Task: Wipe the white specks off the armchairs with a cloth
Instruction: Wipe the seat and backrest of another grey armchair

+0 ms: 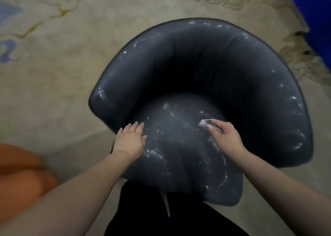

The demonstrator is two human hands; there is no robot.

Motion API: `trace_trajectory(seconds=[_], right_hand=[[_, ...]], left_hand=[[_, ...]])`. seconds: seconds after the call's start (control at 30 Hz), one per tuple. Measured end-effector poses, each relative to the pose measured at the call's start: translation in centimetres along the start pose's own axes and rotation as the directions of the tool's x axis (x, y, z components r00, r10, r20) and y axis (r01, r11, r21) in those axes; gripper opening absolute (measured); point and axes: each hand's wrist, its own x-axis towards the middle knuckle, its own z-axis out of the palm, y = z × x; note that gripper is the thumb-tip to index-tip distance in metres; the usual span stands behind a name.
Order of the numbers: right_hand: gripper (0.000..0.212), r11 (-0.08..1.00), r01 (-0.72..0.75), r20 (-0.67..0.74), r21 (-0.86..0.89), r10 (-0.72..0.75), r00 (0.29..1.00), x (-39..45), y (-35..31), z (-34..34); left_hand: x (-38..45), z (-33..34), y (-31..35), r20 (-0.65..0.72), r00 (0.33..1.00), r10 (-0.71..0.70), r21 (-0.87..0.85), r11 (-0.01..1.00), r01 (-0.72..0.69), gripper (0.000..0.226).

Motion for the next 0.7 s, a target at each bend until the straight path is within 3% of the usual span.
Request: trace_trajectory(seconds=[0.17, 0.33, 0.5, 0.7], right_hand=[[0.024, 0.994, 0.095, 0.136, -0.056, -0.086, 0.987, 2.3, 0.0, 3.3], [0.021, 0.987, 0.148, 0.161, -0.070, -0.135, 0.978, 3.3, 0.2, 7.6], [0.025, 0.987, 0.143, 0.142, -0.079, -0.131, 0.981, 2.5, 1.4, 11.5], [0.025, 0.983, 0.177, 0.081, -0.040, -0.174, 0.981, 1.2, 2.3, 15.6]], left_hand=[[-2.7, 4.5, -1.9, -0.001, 0.974, -0.227, -0.162, 0.961, 0.224, 0.055], [-5.2, 8.9, -5.7, 0.061, 0.937, -0.344, -0.210, 0.913, 0.349, 0.054], [-6.6, 12.1, -8.5, 0.079, 0.932, -0.354, -0.187, 0.913, 0.362, 0.054], [-5.8, 14.6, -10.2, 0.004, 0.952, -0.306, -0.165, 0.939, 0.303, 0.055]])
